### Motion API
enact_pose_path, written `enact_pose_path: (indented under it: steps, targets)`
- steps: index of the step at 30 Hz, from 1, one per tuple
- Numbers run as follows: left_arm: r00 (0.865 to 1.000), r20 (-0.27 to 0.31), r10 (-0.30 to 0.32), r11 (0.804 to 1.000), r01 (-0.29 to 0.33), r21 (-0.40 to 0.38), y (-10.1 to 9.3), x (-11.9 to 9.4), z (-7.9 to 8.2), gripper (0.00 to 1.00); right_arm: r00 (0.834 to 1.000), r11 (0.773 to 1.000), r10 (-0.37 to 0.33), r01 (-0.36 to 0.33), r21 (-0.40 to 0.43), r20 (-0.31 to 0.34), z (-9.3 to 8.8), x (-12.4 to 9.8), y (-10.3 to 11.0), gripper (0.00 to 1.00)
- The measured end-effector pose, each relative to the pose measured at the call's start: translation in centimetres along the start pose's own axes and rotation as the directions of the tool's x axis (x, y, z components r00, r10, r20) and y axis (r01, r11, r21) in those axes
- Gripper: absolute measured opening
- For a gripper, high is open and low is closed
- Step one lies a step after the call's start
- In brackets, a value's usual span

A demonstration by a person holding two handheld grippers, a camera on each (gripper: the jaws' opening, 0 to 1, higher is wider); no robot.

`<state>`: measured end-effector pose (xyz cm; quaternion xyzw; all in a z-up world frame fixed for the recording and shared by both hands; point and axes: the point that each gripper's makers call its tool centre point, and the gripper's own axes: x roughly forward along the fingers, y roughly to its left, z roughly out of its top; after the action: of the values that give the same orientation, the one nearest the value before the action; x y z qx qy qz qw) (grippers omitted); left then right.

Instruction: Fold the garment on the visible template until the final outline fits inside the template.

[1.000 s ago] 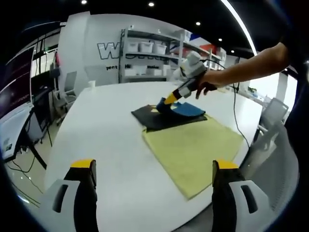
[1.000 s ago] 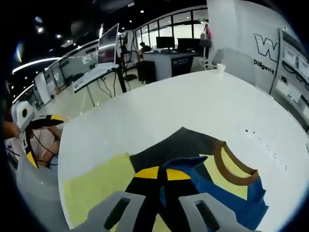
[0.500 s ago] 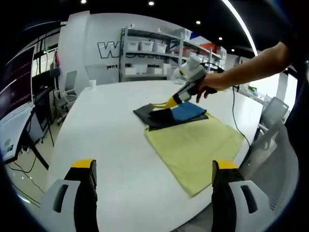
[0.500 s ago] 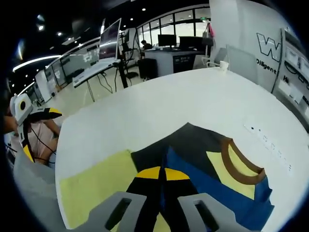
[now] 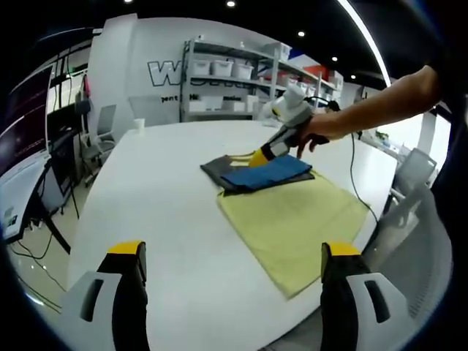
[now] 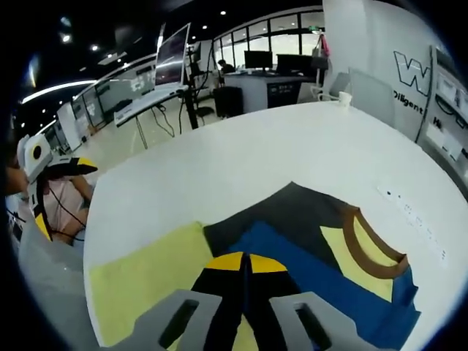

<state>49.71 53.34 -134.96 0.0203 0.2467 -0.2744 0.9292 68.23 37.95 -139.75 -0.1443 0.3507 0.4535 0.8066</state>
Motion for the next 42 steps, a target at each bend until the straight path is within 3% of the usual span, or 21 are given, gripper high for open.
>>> enact_pose_path:
  steps: [12,25,33,37,42]
  targets:
    - [1.0,-0.003,0.002,1.0,-0.002,-0.012,0.2,-0.1,-0.3,0.96,0.998,0.996,0.054,-0.057,-0.069,-0.045,-1.5,1.8,2.7,0.03]
    - [1.0,-0.004,0.015,0.999,-0.015,-0.03,0.5,-0.4,-0.7,0.95,0.994,0.996,0.076,-0.08,-0.047,-0.083,-3.1,3.4,4.2,0.08]
    - [1.0,-0.01,0.019,0.999,-0.019,-0.037,0.3,-0.7,-1.2,0.95,0.994,0.997,0.077,-0.077,0.004,-0.077,-3.3,3.2,4.2,0.09]
    - [1.0,-0.008,0.02,0.999,-0.021,-0.043,0.2,-0.7,-1.1,0.95,0.996,0.998,0.06,-0.061,-0.024,-0.061,-2.7,2.6,3.9,0.12]
    - [1.0,-0.002,0.015,0.999,-0.015,-0.035,-0.5,-0.5,-0.6,0.95,1.0,0.999,0.0,-0.001,-0.033,-0.027,-2.3,1.1,1.5,0.2]
